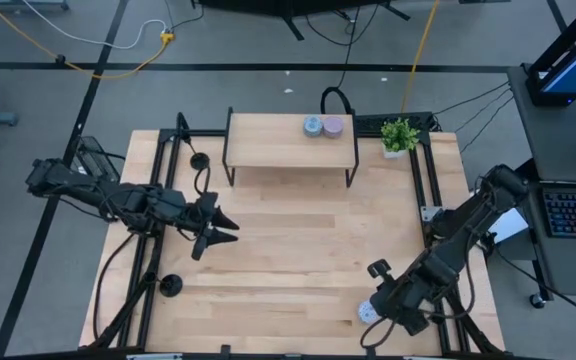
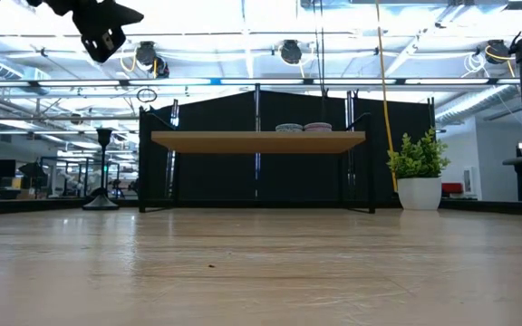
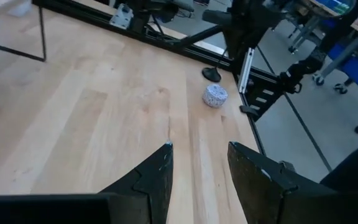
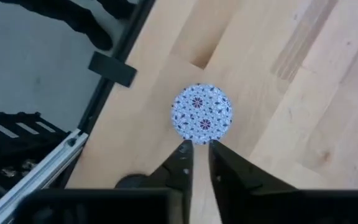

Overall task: Pick & Place candle stick holders
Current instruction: Put the red scented candle on the shelf

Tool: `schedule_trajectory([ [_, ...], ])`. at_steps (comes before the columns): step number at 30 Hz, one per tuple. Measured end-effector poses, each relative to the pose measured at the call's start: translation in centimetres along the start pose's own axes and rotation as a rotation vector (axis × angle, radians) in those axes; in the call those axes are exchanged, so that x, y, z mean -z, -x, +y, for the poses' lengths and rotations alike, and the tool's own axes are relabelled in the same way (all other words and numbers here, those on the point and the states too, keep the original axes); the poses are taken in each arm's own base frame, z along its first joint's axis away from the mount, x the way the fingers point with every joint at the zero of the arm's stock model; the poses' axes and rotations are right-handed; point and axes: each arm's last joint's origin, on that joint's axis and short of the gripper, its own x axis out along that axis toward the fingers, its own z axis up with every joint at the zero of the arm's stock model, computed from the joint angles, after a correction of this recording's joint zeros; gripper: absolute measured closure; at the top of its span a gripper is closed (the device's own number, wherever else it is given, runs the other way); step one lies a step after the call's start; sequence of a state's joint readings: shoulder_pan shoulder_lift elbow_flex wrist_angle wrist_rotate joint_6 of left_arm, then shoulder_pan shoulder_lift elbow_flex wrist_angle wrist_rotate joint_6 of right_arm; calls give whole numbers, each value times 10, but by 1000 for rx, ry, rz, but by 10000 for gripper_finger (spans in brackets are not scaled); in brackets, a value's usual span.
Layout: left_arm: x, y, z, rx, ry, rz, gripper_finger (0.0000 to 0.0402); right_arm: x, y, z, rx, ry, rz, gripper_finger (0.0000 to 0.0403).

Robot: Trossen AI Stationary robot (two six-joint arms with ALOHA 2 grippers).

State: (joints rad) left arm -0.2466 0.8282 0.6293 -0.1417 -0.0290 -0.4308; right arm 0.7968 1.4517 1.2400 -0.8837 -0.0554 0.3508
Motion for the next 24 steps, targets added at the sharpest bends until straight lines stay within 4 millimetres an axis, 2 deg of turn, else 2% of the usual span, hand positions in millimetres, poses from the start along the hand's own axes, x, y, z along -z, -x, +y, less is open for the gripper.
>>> schedule_trajectory([
  [6, 16, 0, 6, 54, 18, -40, 243, -3, -20, 0, -17, -9, 76, 276],
  [10, 24, 4, 10, 73, 29, -64, 243, -5, -26, -1, -22, -17, 86, 223],
  [18, 24, 8, 9, 99, 43, -70, 243, -17, -26, -3, -53, -24, -27, 140],
  [24, 24, 8, 9, 103, 51, -68, 243, -12, -36, -12, -41, -46, -17, 93],
])
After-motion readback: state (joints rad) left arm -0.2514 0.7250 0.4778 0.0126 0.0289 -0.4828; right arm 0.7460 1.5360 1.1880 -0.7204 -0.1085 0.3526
